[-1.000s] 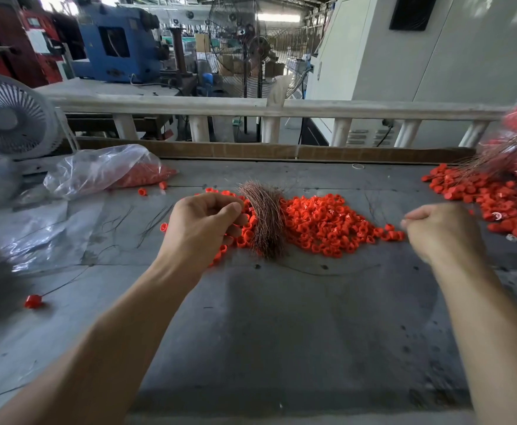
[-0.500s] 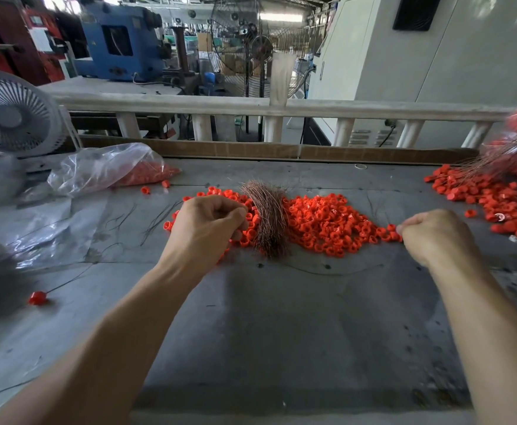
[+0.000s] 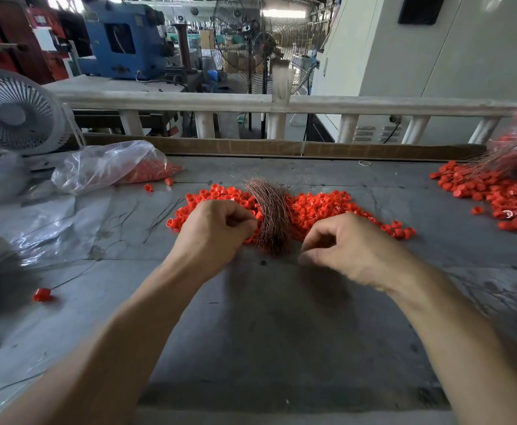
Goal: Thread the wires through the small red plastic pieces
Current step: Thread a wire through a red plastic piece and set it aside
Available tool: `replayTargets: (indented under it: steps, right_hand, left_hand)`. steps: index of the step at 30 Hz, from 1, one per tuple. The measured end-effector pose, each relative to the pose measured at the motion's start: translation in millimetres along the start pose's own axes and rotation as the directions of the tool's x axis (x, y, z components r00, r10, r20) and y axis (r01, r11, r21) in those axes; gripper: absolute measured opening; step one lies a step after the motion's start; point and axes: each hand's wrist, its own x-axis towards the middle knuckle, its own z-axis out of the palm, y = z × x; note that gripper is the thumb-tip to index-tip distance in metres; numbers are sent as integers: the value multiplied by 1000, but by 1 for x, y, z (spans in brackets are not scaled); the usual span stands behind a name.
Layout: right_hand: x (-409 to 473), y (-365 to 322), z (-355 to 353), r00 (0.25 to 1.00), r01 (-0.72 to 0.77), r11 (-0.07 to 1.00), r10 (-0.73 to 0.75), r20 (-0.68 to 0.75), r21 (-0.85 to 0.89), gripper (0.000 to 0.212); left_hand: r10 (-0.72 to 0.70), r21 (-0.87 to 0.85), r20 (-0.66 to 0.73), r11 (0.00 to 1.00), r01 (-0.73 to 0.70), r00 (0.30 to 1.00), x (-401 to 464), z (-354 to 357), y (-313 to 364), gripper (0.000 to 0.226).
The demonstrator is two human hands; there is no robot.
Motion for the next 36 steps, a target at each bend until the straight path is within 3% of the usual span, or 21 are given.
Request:
replayTargets:
  steps: [6, 13, 16, 21, 25, 29, 32, 35, 36]
  right_hand:
    - [0, -4, 5, 993, -83, 985, 94, 70, -152, 13]
    - [-1, -12, 4, 987, -29, 968, 67, 147, -247, 2]
    - [-3, -11, 5, 988, -16, 968, 55, 146, -252, 11]
    - [-6, -9, 2, 994, 26, 994, -15, 107, -104, 7]
    - [-8, -12, 0, 995, 101, 994, -102, 19, 28, 7]
    - [-8, -15, 1, 991, 135, 989, -135, -3, 53, 6]
    - [-7, -13, 1, 989, 150, 986, -150, -12, 70, 5]
    - [-6, -10, 5, 984, 175, 976, -169, -56, 127, 7]
    - [-5, -9, 6, 983, 180, 972, -171, -74, 149, 8]
  left_hand:
    - [19, 13, 29, 1000, -20, 999, -2, 0, 2, 11]
    - [18, 16, 34, 1000, -18, 999, -5, -1, 4, 10]
    - [25, 23, 33, 999, -26, 999, -5, -1, 4, 10]
    - [32, -15, 44, 999, -31, 999, -4, -1, 4, 12]
    - [23, -156, 141, 988, -1, 990, -6, -3, 8, 32]
    - [94, -337, 250, 942, -4, 964, -10, -6, 16, 46]
    - [152, -404, 255, 914, -38, 955, -9, -7, 17, 32]
    - [193, -356, 213, 928, -107, 958, -7, -5, 15, 2]
    - [193, -345, 193, 931, -117, 962, -7, -4, 14, 4]
